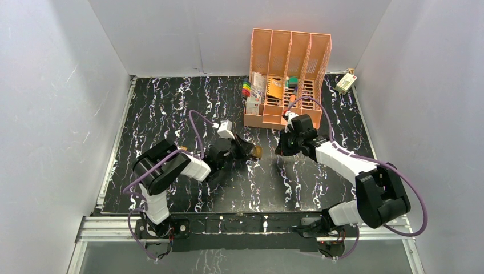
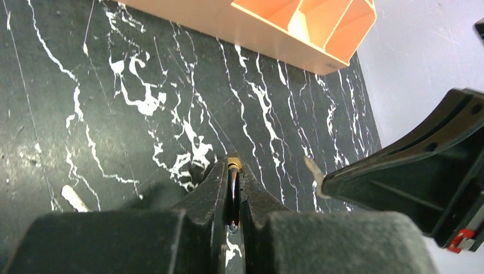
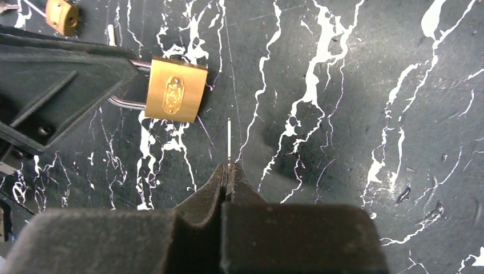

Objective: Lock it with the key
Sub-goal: Place the key at the center of the board.

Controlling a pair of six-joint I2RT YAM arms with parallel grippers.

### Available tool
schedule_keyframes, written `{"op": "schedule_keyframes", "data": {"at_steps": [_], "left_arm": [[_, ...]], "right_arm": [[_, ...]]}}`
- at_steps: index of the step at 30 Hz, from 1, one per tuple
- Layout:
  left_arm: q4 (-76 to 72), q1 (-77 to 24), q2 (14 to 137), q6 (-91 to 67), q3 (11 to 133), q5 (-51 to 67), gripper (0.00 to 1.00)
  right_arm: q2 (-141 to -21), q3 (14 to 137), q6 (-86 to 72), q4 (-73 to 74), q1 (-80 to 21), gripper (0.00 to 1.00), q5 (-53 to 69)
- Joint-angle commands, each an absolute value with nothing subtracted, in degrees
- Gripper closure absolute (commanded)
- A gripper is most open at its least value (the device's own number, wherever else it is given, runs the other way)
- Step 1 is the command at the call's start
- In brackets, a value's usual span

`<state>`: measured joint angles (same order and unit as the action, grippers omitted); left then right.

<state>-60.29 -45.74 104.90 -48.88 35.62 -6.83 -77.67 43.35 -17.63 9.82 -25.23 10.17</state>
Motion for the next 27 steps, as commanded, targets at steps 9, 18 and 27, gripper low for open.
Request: {"op": "schedule_keyframes", "data": {"at_steps": [9, 18, 27], "left_arm": [[-67.8, -46.3, 109.0, -49.5, 39.4, -12.6, 1.00], [-67.9, -47.1, 111.5, -51.1, 38.9, -12.1, 1.00], [-67.9, -47.2, 113.5, -53.3, 39.0, -10.7, 1.00]], "right_arm": [[-82.2, 40.3, -21.7, 3.1, -25.1, 1.00, 9.2], [-83.2, 39.8, -22.0, 0.5, -25.0, 1.00, 6.8], [-85.0, 40.6, -22.0, -0.7, -24.8, 1.00, 2.8]]}}
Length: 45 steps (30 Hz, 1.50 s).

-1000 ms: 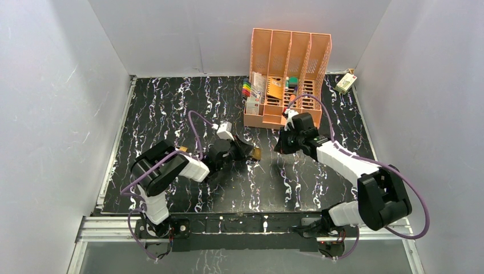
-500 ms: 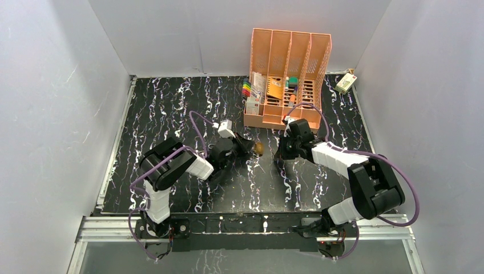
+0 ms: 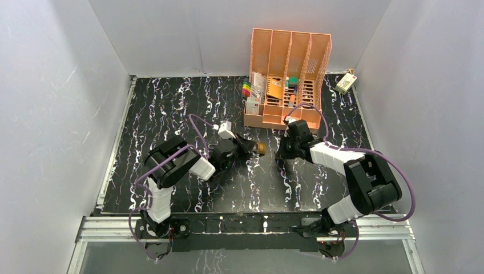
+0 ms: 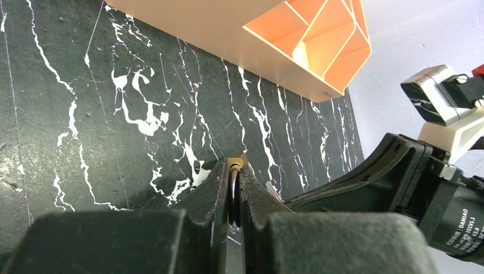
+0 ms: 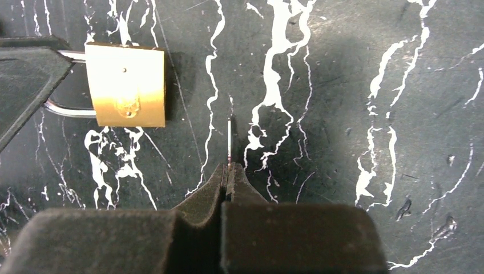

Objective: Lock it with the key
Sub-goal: Place the key at the center of the board, then place the lock at the center of the board.

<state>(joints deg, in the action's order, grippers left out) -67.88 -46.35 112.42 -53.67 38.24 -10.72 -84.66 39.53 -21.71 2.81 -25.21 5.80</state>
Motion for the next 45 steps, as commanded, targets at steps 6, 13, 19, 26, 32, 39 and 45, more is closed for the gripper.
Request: {"op": "schedule_keyframes", "data": {"at_steps": [6, 13, 19, 26, 32, 39, 45], "left_arm": [[-67.9, -47.3, 114.5, -53.5, 39.9, -8.8, 1.00], [-67.8, -47.2, 116.2, -54.6, 41.0, -6.5, 1.00], [-67.7, -47.3, 116.7, -55.6, 40.5, -5.9, 1.00], [-67.7, -47.3, 115.3, -55.0, 39.1, -6.9, 0.98], [-67.7, -47.4, 115.4, -55.2, 38.8, -6.6, 0.95], [-67.7, -47.3, 115.3, -55.2, 38.7, -6.5, 0.93], [-67.7, -47.3, 115.5, -55.4, 38.8, -5.9, 0.93]], "right_arm": [[-85.0, 40.2, -22.8, -2.0, -24.5, 0.97, 2.1], [-84.1, 40.6, -21.9, -1.6, -24.2, 0.69, 2.0], [-83.8, 41.5, -20.9, -0.7, -23.9, 0.44, 2.0], [-82.7, 41.3, -19.9, -0.3, -23.6, 0.35, 2.0], [-83.0, 40.6, -20.6, -0.1, -23.5, 0.41, 0.5], [-81.9, 40.8, -20.6, 2.7, -24.3, 0.61, -6.7], [-83.1, 42.4, -19.2, 3.2, -26.2, 0.58, -8.3]]}}
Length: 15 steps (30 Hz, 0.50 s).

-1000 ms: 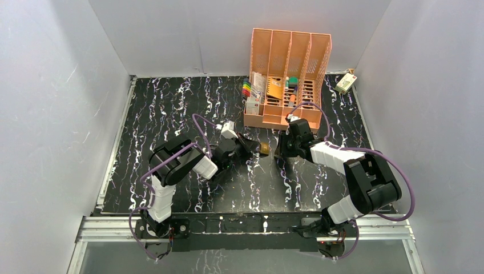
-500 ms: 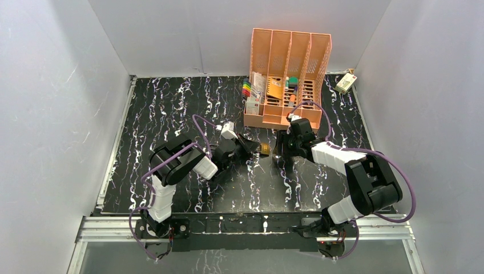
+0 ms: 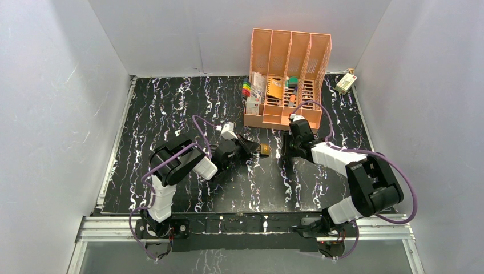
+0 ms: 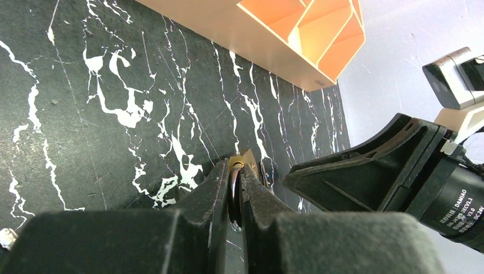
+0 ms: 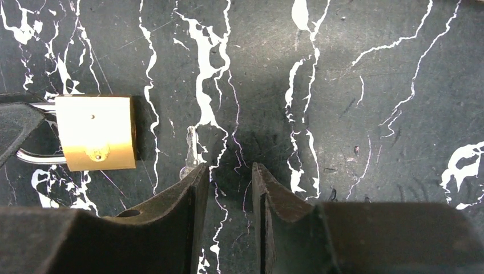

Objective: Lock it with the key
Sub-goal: Place the lock at the center of the board.

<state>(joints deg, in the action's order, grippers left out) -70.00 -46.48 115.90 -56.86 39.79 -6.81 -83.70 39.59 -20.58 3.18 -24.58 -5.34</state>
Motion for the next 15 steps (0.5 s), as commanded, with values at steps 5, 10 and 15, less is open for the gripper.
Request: {"op": "schedule_keyframes", "data": {"at_steps": [5, 10, 15], "left_arm": [[-67.7, -47.3, 115.0, -55.4, 38.5, -6.1, 0.93], [-67.8, -47.3, 114.9, -55.4, 38.3, -6.1, 0.92], [-67.6, -47.3, 114.8, -56.1, 37.8, -6.4, 0.92]], "right_arm": [[-84.8, 44.3, -18.4, 3.9, -31.2, 0.59, -12.5], [-86.5, 45.2, -18.6, 4.3, -34.1, 0.63, -16.0], [-87.9, 46.0, -18.2, 5.7, -35.4, 0.66, -19.6]]}}
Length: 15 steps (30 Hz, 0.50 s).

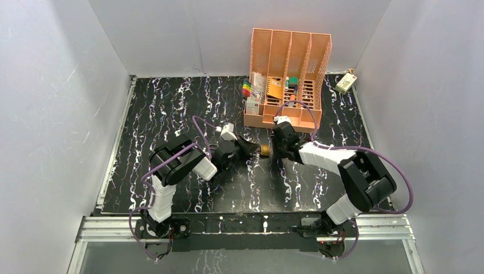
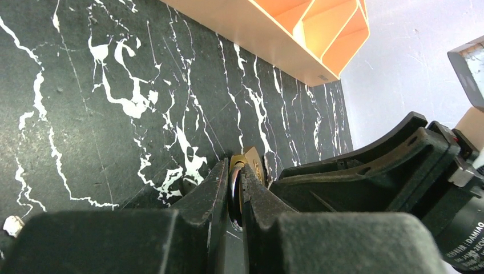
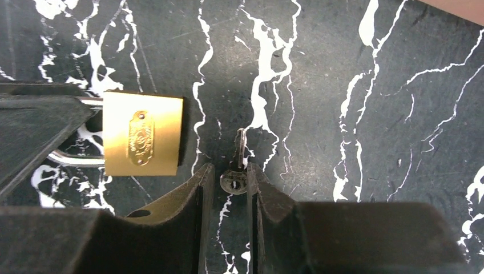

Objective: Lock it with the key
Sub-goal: Place the lock at the center of the board.

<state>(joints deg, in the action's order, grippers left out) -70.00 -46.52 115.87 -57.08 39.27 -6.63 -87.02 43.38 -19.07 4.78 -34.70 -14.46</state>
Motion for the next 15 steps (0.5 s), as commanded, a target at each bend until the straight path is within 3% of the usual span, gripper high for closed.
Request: {"op": "schedule_keyframes", "data": {"at_steps": [1, 15], "left_arm": [[-67.6, -47.2, 114.8, -56.2, 37.8, -6.3, 0.92], [-66.5, -47.3, 115.5, -56.1, 38.6, -5.2, 0.75]], "right_arm": [[-88.1, 46.1, -18.1, 5.8, -35.6, 0.66, -20.1], [-90.2, 44.7, -16.5, 5.4, -36.1, 0.68, -23.1]]}}
